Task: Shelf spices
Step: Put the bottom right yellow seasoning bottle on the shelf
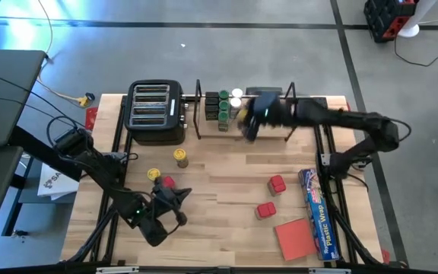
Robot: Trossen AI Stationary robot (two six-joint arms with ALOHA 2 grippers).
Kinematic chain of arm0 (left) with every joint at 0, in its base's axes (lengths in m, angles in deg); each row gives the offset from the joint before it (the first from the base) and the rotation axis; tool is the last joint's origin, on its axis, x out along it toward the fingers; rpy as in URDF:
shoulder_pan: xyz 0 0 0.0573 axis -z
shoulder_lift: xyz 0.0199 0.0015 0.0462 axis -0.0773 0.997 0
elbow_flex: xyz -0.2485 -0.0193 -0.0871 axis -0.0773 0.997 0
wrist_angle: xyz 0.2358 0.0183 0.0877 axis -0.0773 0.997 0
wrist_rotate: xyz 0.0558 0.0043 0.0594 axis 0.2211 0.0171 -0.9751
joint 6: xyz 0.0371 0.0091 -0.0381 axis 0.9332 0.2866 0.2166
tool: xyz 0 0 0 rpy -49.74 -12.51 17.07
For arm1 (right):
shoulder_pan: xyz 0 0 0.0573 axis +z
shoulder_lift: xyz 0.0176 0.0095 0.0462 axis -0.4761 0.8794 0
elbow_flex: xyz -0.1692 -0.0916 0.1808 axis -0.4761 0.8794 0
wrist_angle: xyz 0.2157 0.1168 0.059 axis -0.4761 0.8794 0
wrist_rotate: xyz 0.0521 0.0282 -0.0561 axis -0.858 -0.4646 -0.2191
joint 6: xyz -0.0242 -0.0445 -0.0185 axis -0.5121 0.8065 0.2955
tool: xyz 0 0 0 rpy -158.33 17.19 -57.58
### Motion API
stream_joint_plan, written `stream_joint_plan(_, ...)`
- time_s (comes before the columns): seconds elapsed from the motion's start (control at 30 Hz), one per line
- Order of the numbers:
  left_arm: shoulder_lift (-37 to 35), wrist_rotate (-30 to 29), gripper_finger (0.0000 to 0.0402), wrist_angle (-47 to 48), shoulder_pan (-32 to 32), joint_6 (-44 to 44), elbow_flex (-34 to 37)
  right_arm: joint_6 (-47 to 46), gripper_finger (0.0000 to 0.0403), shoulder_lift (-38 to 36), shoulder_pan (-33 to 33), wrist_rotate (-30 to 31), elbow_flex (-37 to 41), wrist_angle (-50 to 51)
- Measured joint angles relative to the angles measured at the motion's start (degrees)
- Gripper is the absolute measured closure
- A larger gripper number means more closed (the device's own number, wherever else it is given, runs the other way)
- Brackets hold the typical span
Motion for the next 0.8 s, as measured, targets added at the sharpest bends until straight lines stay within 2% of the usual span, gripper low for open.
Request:
stream_joint_plan(0.1,0.0,2.2,0.0402,-1.1,-1.7,1.8,0.0,3.3,0.0192,-0.3,-8.5,-4.4,0.0,1.3)
stream_joint_plan(0.2,-0.1,7.7,0.0402,-5.8,-3.5,10.3,0.0,7.0,0.0192,1.8,-15.8,-9.8,0.0,0.7)
stream_joint_plan(0.3,-0.7,17.3,0.0402,-13.5,-5.4,20.9,0.0,10.4,0.0192,5.5,-21.3,-15.2,0.1,0.6)
stream_joint_plan(0.43,-1.8,30.4,0.0402,-21.3,-7.3,31.1,0.0,13.8,0.0192,10.0,-25.9,-16.9,0.1,-1.9)
stream_joint_plan(0.57,-3.3,31.9,0.0402,-22.2,-7.5,34.5,0.0,14.5,0.0192,13.7,-28.6,-21.1,0.1,-7.0)
stream_joint_plan(0.67,-5.0,31.6,0.0402,-21.1,-6.8,34.6,0.0,15.5,0.0192,15.5,-29.5,-22.1,0.1,-8.7)
stream_joint_plan(0.8,-6.8,28.4,0.0402,-19.5,-5.0,35.2,0.0,17.1,0.0192,16.5,-29.5,-22.5,0.1,-10.5)
